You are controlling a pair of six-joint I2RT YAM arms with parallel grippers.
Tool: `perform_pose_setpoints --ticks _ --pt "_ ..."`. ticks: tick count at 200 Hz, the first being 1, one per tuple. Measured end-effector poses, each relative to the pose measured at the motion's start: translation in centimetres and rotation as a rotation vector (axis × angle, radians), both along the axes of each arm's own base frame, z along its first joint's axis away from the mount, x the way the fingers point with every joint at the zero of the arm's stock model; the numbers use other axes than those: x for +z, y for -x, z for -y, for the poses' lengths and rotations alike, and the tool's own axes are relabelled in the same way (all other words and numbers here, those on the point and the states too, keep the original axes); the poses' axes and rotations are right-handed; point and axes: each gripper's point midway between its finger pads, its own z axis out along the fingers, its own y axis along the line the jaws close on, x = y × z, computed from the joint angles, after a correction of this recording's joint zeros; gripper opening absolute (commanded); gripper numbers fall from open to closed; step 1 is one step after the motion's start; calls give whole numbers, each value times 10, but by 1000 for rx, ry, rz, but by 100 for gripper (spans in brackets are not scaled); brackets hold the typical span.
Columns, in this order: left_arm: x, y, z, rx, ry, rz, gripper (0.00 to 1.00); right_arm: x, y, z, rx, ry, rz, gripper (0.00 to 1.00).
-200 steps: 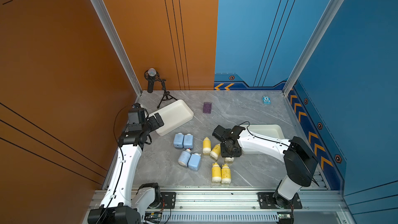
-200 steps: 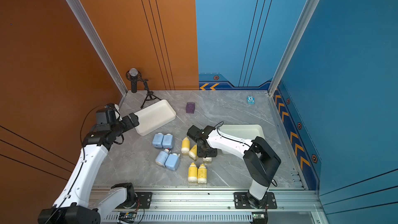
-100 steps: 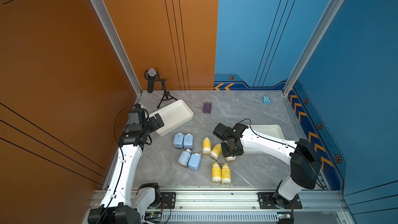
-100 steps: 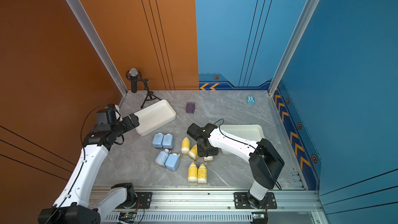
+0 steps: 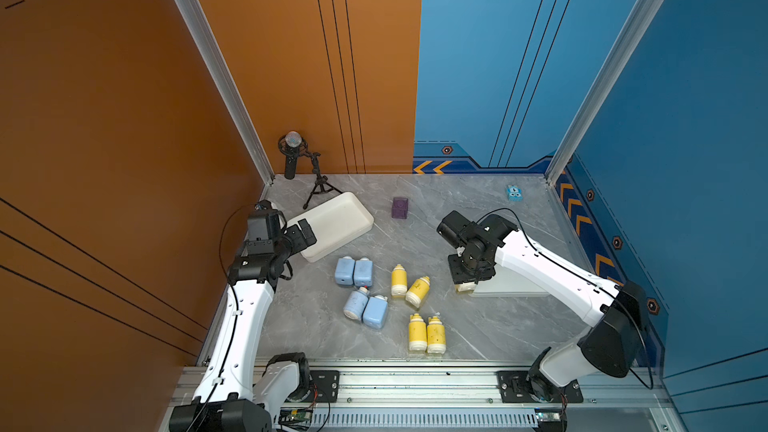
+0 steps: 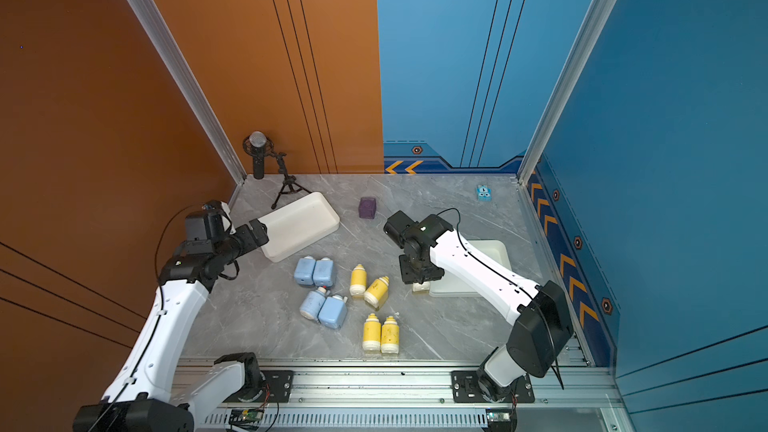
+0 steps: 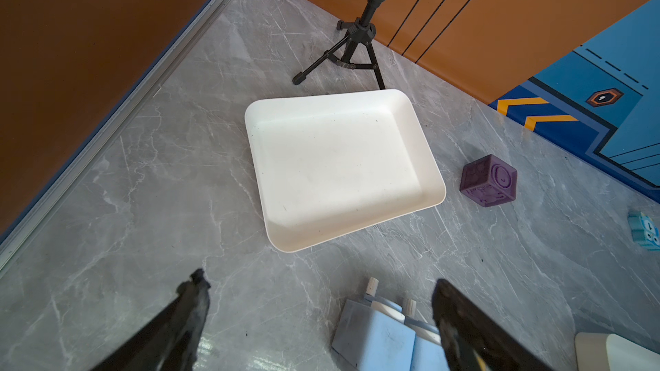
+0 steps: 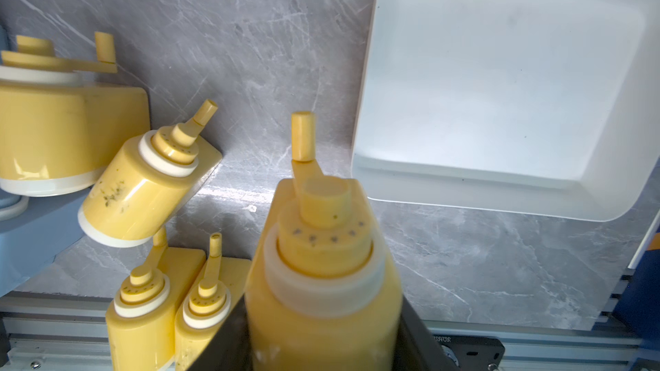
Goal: Place the pencil sharpeners by color into the storage box
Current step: Pick up the pencil sharpener from the center of the board, then place the pencil sharpener in the storage box.
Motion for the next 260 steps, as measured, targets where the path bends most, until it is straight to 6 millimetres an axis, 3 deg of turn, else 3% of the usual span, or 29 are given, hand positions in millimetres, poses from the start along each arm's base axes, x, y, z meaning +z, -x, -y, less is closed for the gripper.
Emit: perform_pose_setpoints --ticks 66,103,153,260 --pt "-1 0 0 0 0 -2 98 -1 -16 38 -16 34 -23 27" --pt "-1 0 0 -1 0 -3 98 -18 -18 51 -29 48 -66 27" --pt "-1 0 2 -8 0 -3 98 -47 -19 56 -42 53 -119 26" --pt "-1 0 2 -8 0 -3 98 -68 -36 56 -73 53 -130 26"
